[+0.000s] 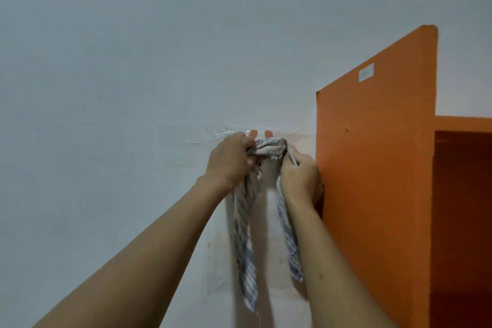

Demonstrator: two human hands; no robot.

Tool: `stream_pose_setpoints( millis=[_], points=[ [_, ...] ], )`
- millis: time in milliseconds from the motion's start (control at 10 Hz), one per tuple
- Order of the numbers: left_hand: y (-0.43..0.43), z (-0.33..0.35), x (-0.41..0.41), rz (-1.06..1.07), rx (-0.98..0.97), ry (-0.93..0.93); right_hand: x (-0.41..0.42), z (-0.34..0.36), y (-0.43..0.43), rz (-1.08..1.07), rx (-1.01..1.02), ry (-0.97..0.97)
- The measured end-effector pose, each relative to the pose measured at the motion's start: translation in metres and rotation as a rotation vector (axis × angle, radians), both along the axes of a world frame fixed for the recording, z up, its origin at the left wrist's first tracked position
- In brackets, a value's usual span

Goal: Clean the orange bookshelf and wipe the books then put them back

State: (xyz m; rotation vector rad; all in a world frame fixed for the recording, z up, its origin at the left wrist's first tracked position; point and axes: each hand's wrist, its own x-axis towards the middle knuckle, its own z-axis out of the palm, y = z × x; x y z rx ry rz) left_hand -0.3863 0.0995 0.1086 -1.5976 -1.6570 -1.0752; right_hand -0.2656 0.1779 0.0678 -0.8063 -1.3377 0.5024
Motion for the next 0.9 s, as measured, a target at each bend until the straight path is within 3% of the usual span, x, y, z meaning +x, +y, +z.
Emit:
stream_pose_setpoints(
  millis=[200, 400, 600, 800, 900],
  points=[
    [0.0, -0.04, -0.012, -0.118, 0.008, -0.1, -0.003, -0.066, -0.012, -0.066, 0.037, -0.12],
    [-0.016, -0.044, -0.006, -0.174, -0.041, -0.225, 0.0, -0.062, -0.018, -0.012, -0.037, -0.223],
    [-0.037, -0.044, -0.009, -0.166, -0.065, -0.33, 0.006, -0.031, -0.04, 0.092, 0.007, -0.173],
    [-0.074, -0.043, -0.013, -0.148, -0.117, -0.272, 0.013, -0.015, -0.058, 0.23, 0.071, -0.222],
    [-0.106, -0.053, -0.01, -0.252, -0.163, -0.177, 0.03, -0.032, -0.076, 0.226, 0.083, -0.302]
  ],
)
